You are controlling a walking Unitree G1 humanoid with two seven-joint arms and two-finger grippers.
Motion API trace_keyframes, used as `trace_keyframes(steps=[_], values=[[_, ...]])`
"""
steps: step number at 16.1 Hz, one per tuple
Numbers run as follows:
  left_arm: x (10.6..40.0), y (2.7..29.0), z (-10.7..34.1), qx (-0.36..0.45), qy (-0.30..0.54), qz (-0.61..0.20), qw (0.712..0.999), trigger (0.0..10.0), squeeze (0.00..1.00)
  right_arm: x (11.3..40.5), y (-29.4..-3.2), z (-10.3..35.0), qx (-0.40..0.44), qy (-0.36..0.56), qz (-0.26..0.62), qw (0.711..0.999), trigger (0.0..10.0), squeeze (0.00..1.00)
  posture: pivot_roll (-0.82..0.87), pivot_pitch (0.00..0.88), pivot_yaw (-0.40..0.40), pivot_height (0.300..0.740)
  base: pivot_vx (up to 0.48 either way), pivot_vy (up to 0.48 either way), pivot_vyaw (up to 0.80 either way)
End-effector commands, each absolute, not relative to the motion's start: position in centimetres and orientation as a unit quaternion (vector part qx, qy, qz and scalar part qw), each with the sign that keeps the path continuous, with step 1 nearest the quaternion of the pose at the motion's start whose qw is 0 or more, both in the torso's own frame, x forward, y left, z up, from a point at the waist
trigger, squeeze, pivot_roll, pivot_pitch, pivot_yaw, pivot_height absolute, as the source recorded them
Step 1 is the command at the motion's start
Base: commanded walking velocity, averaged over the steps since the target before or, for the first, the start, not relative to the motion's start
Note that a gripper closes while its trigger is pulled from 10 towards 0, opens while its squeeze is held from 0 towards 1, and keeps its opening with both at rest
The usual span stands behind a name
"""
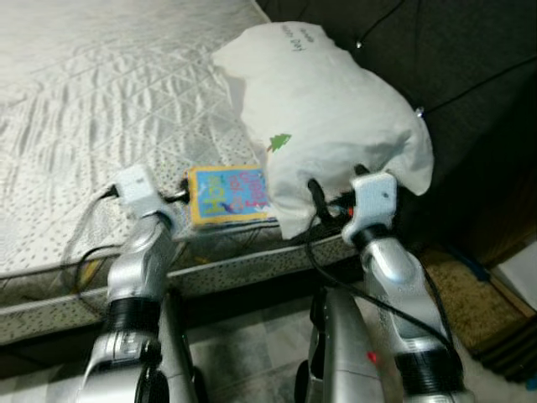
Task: Clean up the room
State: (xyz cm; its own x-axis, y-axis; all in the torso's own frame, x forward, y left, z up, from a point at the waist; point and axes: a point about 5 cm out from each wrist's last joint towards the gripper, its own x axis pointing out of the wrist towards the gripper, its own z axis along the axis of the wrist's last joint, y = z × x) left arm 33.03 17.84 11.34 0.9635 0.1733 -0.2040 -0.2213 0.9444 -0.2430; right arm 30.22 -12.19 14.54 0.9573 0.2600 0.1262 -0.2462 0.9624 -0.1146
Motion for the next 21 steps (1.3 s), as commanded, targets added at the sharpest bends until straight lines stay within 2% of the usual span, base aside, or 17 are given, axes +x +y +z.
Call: trace_keyframes(steps=[1, 7, 9, 10, 11, 17, 21], values=[[32.8, 17.5, 12.3, -0.112, 0.06, 0.098, 0.987, 10.0, 1.0, 30.5, -12.1, 14.6, -0.046, -0.074, 0.127, 0.988, 10.0, 0.0, 0.07, 0.0, -0.03, 0.485, 0.0, 0.0, 0.0], [28.2, 20.6, 13.9, 0.007, -0.038, 0.135, 0.99, 10.0, 1.0, 32.5, -10.2, 15.6, -0.007, -0.094, 0.129, 0.987, 10.0, 0.0, 0.13, 0.0, -0.048, 0.485, 0.0, 0.0, 0.0], [27.0, 20.4, 14.3, 0.053, -0.079, 0.113, 0.989, 10.0, 1.0, 32.5, -10.3, 15.7, 0.003, -0.098, 0.128, 0.987, 10.0, 0.0, 0.12, 0.0, -0.046, 0.485, 0.0, 0.0, 0.0], [26.6, 19.9, 14.4, 0.068, -0.083, 0.101, 0.989, 10.0, 0.13, 32.5, -10.6, 15.6, 0.008, -0.1, 0.127, 0.987, 10.0, 0.0, 0.11, 0.0, -0.036, 0.485, 0.0, 0.0, 0.0], [26.5, 19.6, 14.5, 0.085, -0.089, 0.093, 0.988, 10.0, 0.0, 32.4, -10.7, 15.4, 0.013, -0.099, 0.125, 0.987, 10.0, 0.0, 0.11, 0.0, -0.031, 0.494, 0.0, 0.0, 0.0], [25.8, 18.8, 13.2, 0.091, -0.065, 0.057, 0.992, 10.0, 0.0, 30.8, -11.0, 13.9, 0.03, -0.082, 0.108, 0.99, 10.0, 0.0, 0.07, 0.0, 0.025, 0.569, 0.0, 0.0, 0.0], [26.3, 18.6, 12.5, 0.069, -0.055, 0.065, 0.994, 10.0, 0.0, 30.1, -12.4, 12.8, 0.015, -0.062, 0.093, 0.994, 10.0, 0.0, 0.04, 0.0, 0.019, 0.614, 0.0, 0.0, 0.0]])
